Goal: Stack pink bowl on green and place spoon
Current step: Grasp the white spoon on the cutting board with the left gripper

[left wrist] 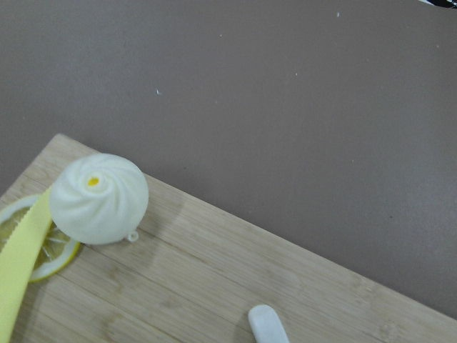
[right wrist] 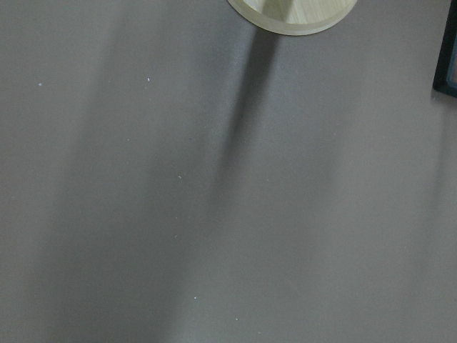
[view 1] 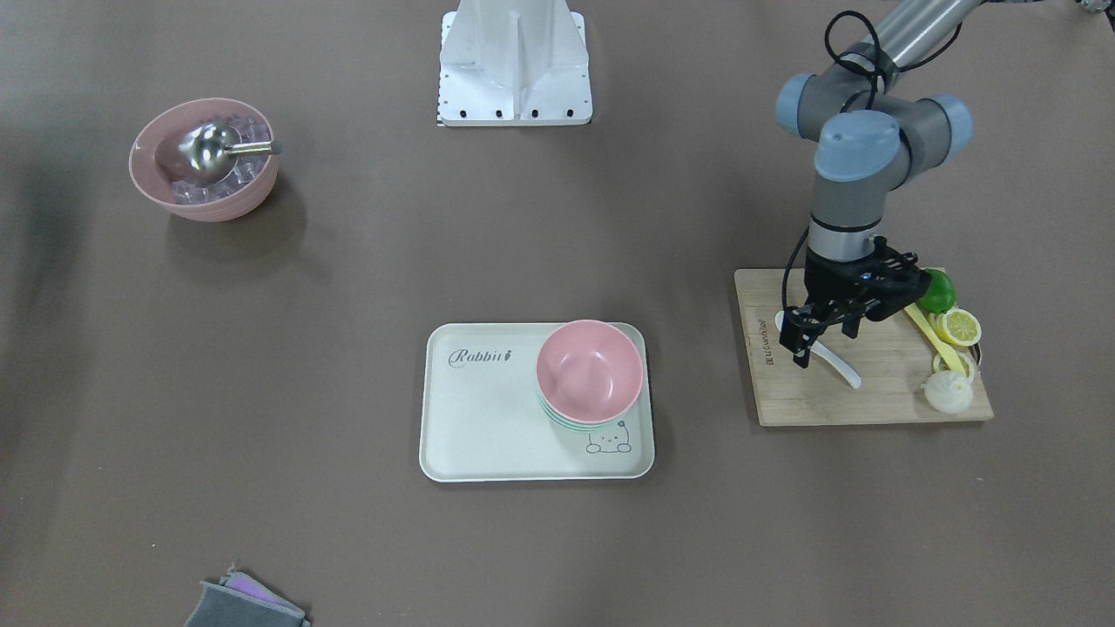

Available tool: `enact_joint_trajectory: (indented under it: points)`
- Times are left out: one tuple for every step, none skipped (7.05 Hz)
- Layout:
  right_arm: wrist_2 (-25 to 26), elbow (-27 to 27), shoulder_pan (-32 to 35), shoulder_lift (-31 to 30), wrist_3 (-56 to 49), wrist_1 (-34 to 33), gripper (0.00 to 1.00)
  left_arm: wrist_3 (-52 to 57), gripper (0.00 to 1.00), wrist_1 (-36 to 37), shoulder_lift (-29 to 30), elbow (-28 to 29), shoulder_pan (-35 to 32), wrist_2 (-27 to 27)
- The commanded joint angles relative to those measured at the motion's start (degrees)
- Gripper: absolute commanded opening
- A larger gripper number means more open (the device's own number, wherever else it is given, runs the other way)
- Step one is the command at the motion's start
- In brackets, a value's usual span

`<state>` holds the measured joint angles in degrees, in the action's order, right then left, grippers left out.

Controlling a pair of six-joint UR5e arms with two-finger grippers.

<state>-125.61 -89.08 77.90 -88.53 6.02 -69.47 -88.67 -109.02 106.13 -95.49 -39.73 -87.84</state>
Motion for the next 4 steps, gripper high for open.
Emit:
enact_joint_trajectory:
  points:
    - [-0.07,-0.04,0.24,-0.24,-0.22,0.12,1.00,-0.37,0.71,2.94,1.01,-0.04,1.14,1.44]
    - [0.01,-0.13,0.32,-0.15,-0.22,0.12,1.00,2.16,0.71,2.94,0.83,-0.05,0.88,1.44]
    - [0.01,-0.13,0.32,-0.15,-0.13,0.12,1.00,3.93,0.71,2.59,-0.74,-0.13,0.79,1.35]
    - [-0.07,-0.22,0.32,-0.24,-0.13,0.12,1.00,4.99,0.70,2.41,-1.10,0.04,0.70,1.35]
